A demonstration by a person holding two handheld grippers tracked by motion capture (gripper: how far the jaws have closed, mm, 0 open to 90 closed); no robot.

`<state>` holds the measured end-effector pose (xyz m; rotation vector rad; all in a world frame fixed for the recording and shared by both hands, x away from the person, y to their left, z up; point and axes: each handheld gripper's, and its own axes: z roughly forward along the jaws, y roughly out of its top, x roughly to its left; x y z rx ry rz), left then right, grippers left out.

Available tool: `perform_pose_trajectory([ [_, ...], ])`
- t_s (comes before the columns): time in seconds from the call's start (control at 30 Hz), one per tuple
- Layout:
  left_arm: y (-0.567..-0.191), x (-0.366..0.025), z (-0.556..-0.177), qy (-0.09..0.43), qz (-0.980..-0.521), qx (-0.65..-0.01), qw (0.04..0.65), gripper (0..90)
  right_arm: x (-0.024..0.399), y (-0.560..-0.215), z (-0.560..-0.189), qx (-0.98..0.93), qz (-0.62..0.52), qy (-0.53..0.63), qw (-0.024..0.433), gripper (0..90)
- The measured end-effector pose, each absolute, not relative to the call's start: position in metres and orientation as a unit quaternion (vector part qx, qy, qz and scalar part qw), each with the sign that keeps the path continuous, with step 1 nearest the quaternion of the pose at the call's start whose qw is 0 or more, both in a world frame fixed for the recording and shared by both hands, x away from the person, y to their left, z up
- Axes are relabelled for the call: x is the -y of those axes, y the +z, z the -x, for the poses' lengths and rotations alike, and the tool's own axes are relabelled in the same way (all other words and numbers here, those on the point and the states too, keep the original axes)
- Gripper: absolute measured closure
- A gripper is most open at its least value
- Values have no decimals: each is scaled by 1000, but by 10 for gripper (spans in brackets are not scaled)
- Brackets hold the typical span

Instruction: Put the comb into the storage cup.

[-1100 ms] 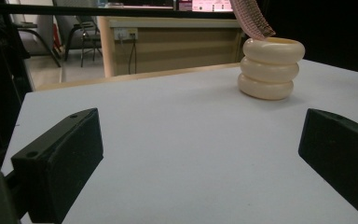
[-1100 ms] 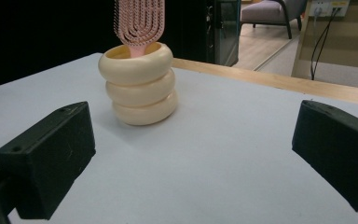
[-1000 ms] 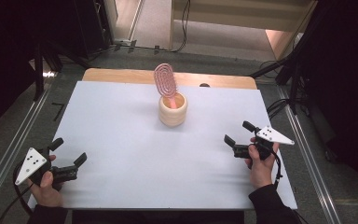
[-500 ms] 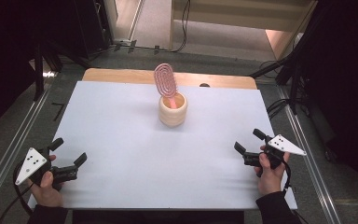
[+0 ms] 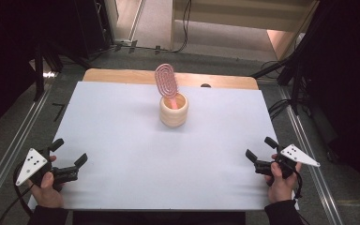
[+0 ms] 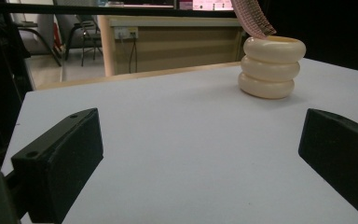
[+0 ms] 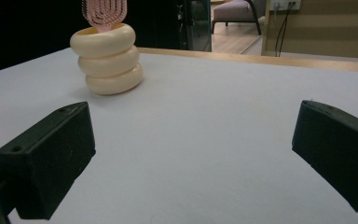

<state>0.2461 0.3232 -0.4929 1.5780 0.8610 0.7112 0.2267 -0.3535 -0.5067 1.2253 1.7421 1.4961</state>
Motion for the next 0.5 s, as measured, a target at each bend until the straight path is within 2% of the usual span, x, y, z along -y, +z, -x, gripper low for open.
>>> perform_pose_trajectory([
  [0.5, -493, -322, -246, 304, -678, -362, 563, 3, 379, -514, -207, -635, -466, 540, 296, 0],
])
